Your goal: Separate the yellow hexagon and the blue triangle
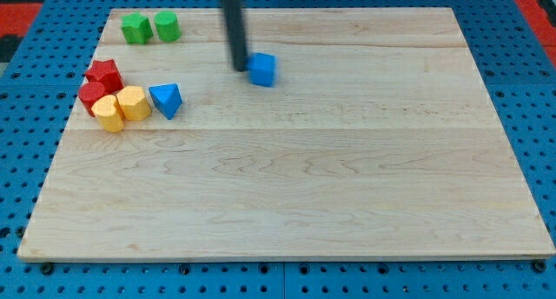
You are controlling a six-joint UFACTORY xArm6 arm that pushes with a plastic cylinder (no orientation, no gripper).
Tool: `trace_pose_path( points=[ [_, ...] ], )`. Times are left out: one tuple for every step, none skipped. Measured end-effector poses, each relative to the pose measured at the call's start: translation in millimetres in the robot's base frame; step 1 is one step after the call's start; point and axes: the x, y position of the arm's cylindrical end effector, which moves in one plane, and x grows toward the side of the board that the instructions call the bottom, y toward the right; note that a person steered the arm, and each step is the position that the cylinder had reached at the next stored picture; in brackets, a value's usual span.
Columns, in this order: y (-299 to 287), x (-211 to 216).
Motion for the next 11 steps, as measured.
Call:
trace_pose_path(
  points=[
    [46, 73],
    [-38, 163],
    [-161, 155],
    [-144, 112],
    [-120, 82],
    [-146, 79],
    [-139, 107],
    [-176, 110],
    [-191, 78],
    [-173, 57],
    [-132, 56]
  ],
)
